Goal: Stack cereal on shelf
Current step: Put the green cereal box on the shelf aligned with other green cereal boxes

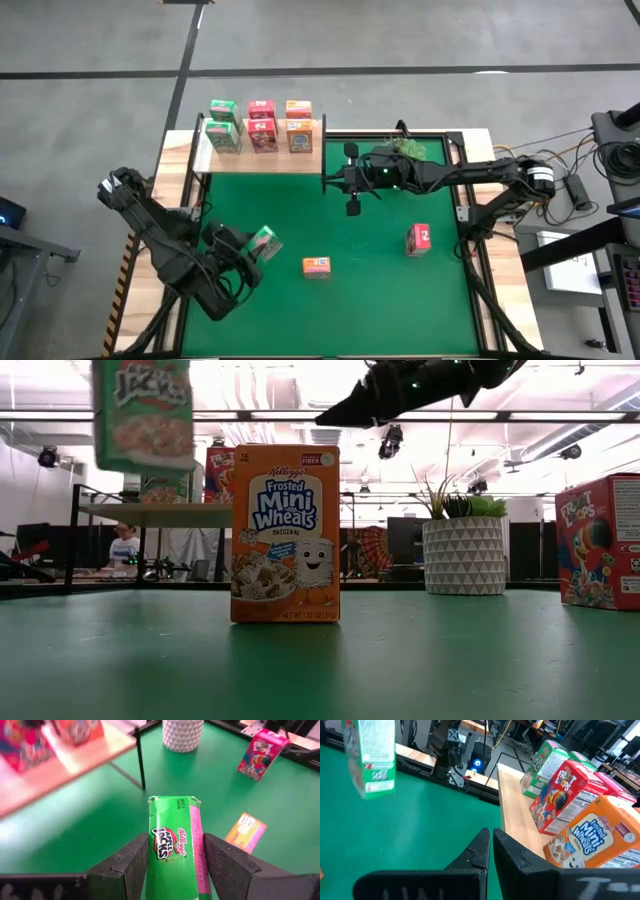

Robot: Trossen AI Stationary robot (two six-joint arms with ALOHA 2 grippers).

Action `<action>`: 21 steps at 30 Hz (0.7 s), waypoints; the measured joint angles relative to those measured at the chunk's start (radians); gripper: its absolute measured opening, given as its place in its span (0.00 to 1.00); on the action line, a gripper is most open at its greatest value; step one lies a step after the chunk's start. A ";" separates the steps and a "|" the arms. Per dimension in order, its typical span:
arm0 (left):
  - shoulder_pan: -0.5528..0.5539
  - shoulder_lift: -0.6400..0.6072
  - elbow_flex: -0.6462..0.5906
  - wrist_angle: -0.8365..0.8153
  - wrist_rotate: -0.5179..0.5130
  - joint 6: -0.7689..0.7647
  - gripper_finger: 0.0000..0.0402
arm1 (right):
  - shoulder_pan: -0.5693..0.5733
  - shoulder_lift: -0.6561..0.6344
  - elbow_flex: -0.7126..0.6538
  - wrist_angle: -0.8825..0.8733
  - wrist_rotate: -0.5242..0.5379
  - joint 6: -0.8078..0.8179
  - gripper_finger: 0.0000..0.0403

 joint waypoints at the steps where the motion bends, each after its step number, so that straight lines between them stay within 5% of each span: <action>1: 0.015 0.000 0.024 0.000 0.000 0.047 0.42 | 0.000 -0.011 -0.007 0.000 0.000 0.000 0.03; 13: 0.239 0.000 0.323 -0.112 0.014 0.727 0.42 | 0.000 -0.143 -0.117 0.005 0.000 0.002 0.03; 21: 0.412 -0.051 0.356 -0.180 0.019 1.099 0.42 | 0.000 -0.156 -0.155 0.004 0.000 0.040 0.03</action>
